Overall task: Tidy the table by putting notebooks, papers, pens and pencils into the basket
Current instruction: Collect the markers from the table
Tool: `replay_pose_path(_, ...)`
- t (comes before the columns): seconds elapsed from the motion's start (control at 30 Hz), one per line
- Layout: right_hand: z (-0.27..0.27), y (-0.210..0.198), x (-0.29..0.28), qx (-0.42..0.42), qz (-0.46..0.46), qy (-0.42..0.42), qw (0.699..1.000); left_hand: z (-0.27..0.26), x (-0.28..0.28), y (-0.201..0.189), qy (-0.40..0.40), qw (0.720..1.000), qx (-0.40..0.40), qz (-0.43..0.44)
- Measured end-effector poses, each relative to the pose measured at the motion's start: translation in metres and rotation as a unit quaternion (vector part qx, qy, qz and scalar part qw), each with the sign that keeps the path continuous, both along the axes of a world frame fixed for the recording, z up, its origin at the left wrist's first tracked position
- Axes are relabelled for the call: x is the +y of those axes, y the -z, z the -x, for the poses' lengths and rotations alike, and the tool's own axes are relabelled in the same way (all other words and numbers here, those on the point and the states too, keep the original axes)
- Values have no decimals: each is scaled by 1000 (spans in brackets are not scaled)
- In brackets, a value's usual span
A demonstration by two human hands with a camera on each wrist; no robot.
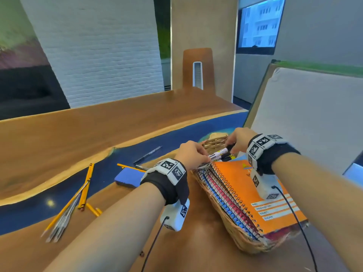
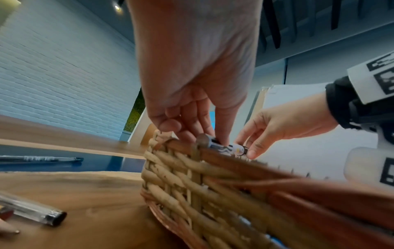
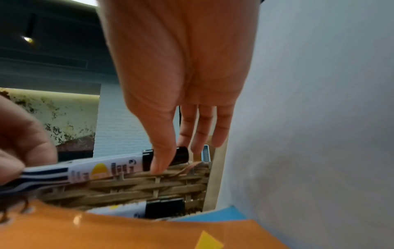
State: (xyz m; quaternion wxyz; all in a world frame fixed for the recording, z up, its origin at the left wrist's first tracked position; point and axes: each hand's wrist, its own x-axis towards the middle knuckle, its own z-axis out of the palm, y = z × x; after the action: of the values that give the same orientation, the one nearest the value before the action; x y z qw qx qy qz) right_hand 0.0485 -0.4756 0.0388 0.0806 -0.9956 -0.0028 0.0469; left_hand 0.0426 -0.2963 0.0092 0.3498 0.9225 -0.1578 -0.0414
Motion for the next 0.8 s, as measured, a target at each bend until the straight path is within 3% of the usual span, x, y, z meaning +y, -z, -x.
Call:
replay_pose_path(0.3,-17,21,9,42,-31,-25,998,-12,4,12,50,993,-15,-105)
replay_pose_path(0.43,-15,17,16,32,-32,1,999,-8,6,14,55,993,-30,-95)
replay_pose_path(0.6,-10,-5,39,-29,-64,-22,997,-2,33,-3,21,997,-73,-26)
replay_pose_path(0.8,4,-24,94,-46,-121,-111,985,20,108,-30,-45,991,-109,-63)
